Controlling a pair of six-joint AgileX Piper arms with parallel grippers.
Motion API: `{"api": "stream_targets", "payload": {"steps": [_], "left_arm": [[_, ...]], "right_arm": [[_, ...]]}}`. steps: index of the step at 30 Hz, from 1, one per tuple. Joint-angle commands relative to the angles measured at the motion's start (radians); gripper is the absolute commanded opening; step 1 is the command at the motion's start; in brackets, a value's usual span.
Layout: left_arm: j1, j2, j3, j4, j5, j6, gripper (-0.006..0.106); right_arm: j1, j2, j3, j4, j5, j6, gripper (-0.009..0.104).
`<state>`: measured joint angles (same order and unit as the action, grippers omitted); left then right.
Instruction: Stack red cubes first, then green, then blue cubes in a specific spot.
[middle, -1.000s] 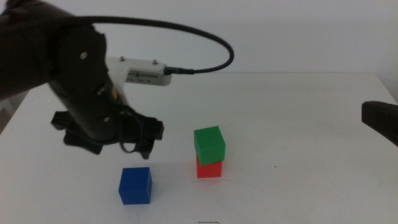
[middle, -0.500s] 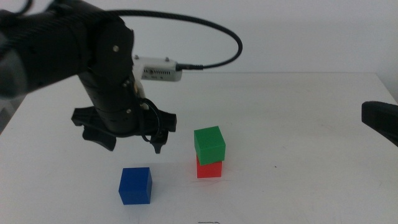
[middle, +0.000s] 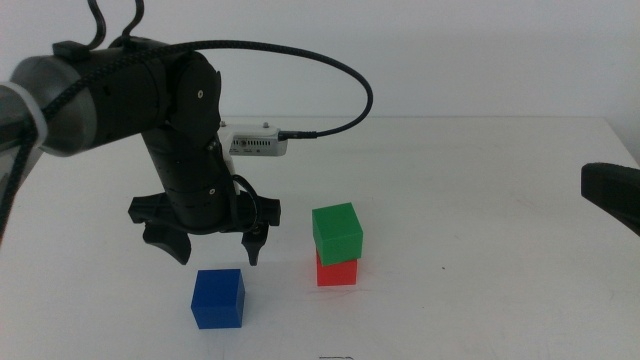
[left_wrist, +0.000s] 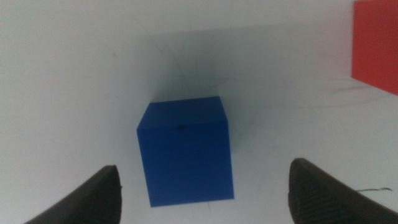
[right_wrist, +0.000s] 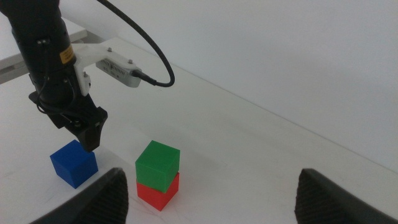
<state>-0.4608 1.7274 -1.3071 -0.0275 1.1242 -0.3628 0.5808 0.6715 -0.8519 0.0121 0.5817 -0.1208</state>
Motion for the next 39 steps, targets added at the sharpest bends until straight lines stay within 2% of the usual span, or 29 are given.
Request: {"api": "stream_targets", "payload": {"steps": [1,21,24,26,31,34,35,39], "left_arm": [[0.006,-0.022,-0.026,-0.017,-0.006,0.011,0.090],[0.006,0.140,-0.026,-0.019,0.020,0.030,0.087],[0.006,0.145,-0.026,-0.019,0.020,0.030,0.077],[0.006,0.145,-0.026,-0.019,0.022,0.030,0.065],[0.006,0.135,-0.027,-0.024,0.056,0.026,0.021],[0.006,0.100,-0.027,-0.054,0.072,-0.009,0.003],[0.006,0.082,-0.027,-0.065,0.072,-0.025,-0.001],[0.004,-0.003,-0.042,-0.076,0.094,-0.138,-0.002]], "right_arm": [[-0.007,0.004,-0.025,-0.005,-0.076,-0.008,0.073],[-0.007,0.004,-0.025,-0.005,-0.074,-0.008,0.073],[-0.007,0.004,-0.025,-0.005,-0.075,-0.008,0.073],[-0.007,0.004,-0.025,-0.005,-0.075,-0.008,0.073],[-0.007,0.004,-0.025,-0.005,-0.075,-0.008,0.073],[-0.007,0.004,-0.025,-0.005,-0.075,-0.008,0.073],[-0.007,0.004,-0.025,-0.005,-0.075,-0.008,0.073],[-0.007,0.004,-0.025,-0.005,-0.075,-0.008,0.073]]}}
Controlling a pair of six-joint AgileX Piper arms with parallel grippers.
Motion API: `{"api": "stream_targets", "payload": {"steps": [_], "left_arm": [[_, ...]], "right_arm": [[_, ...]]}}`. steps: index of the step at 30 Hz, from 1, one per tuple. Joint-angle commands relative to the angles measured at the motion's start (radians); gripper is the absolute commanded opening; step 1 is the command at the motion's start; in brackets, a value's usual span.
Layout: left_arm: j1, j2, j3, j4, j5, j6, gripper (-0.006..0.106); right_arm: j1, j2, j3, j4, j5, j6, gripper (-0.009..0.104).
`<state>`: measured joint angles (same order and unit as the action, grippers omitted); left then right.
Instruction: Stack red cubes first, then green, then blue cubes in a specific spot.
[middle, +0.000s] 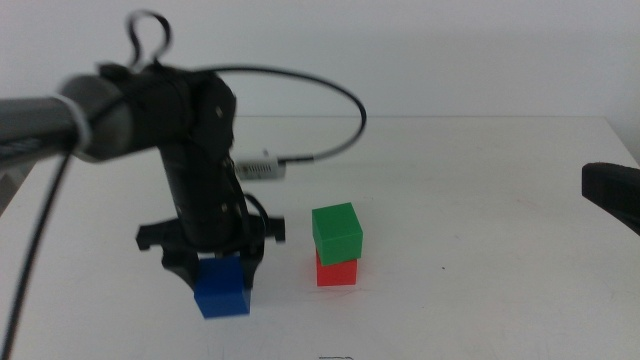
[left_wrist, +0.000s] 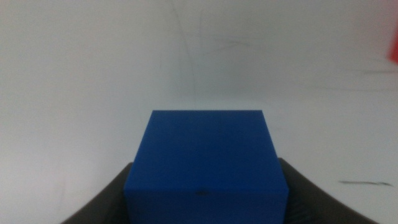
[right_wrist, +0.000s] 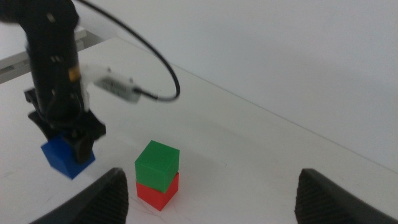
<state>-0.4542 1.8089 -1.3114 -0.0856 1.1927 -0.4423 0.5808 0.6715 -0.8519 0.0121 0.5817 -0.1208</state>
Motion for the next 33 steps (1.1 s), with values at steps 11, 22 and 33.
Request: {"api": "stream_targets", "payload": {"steps": [11,22,33], "left_arm": [[-0.126,-0.090,-0.366,0.074,0.128,-0.269,-0.002],[-0.207,0.052,-0.541,0.073,0.128,-0.270,-0.002],[-0.207,0.096,-0.541,0.073,0.128,-0.267,-0.002]], "right_arm": [[-0.007,0.004,-0.025,-0.005,-0.075,-0.008,0.073],[-0.007,0.004,-0.025,-0.005,-0.073,-0.008,0.073],[-0.007,0.004,-0.025,-0.005,-0.073,-0.008,0.073]]}}
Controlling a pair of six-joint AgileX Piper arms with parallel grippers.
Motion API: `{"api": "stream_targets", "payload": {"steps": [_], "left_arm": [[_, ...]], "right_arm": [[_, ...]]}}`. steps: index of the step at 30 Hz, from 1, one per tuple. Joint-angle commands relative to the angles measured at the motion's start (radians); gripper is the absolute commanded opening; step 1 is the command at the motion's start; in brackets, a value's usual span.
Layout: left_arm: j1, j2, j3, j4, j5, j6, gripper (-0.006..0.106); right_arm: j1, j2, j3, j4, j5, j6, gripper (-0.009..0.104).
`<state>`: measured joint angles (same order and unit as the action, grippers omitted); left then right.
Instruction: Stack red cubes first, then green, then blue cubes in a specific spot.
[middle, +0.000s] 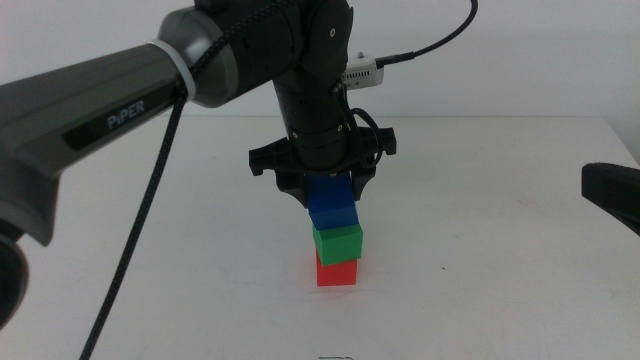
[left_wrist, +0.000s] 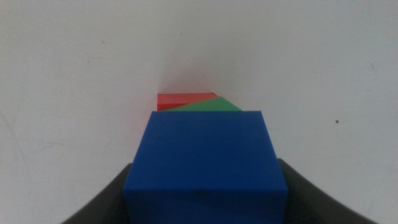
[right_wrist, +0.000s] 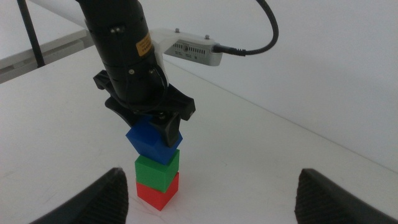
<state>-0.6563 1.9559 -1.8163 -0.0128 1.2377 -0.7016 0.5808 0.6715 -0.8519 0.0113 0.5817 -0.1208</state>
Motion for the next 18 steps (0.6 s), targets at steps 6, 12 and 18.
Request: {"api": "stream_targets", "payload": {"steps": [6,12,18], "left_arm": [[-0.005,-0.035,-0.035,-0.020,0.082,-0.002,-0.002],[-0.005,-0.035,-0.035,-0.020,0.082,0.014,0.005],[-0.005,-0.035,-0.035,-0.019,0.082,0.042,0.030]], "right_arm": [[-0.007,0.004,-0.025,-0.005,-0.073,-0.008,0.073],[-0.007,0.004,-0.025,-0.005,-0.073,-0.008,0.073],[-0.007,0.004,-0.025,-0.005,-0.073,-0.008,0.073]]}}
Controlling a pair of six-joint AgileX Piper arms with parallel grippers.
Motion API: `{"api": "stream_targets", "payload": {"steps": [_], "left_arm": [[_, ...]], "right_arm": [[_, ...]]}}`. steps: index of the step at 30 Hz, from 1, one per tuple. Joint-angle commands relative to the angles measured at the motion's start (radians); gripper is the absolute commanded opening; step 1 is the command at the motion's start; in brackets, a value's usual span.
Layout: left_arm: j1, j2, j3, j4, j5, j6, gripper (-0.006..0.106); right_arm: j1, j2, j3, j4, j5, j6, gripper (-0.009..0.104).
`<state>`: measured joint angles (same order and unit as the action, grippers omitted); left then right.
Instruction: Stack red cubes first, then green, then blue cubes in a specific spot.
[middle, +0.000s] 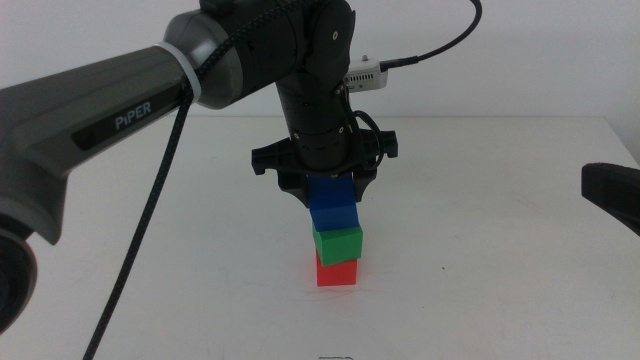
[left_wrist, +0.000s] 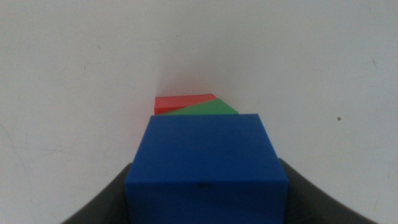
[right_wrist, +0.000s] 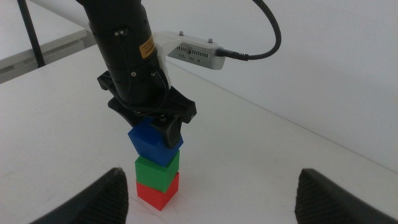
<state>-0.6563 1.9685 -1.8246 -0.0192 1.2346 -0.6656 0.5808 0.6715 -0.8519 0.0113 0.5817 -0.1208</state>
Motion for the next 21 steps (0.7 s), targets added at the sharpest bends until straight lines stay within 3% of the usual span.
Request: {"api": "stream_targets", "payload": {"steps": [1,7,12,21], "left_arm": [[-0.005,-0.048,-0.027,-0.013,0.085,0.015,0.036],[-0.005,-0.048,-0.027,-0.010,0.081,0.039,0.072],[-0.005,-0.048,-0.033,-0.009,0.069,0.071,0.091],[-0.005,-0.143,-0.073,0.037,0.085,0.119,0.094]], "right_arm": [[-0.007,0.004,-0.025,-0.005,-0.073,-0.008,0.073],[-0.007,0.004,-0.025,-0.005,-0.073,-0.008,0.073],[-0.007,0.004,-0.025,-0.005,-0.073,-0.008,0.073],[-0.007,0.004,-0.025,-0.005,-0.073,-0.008,0.073]]}}
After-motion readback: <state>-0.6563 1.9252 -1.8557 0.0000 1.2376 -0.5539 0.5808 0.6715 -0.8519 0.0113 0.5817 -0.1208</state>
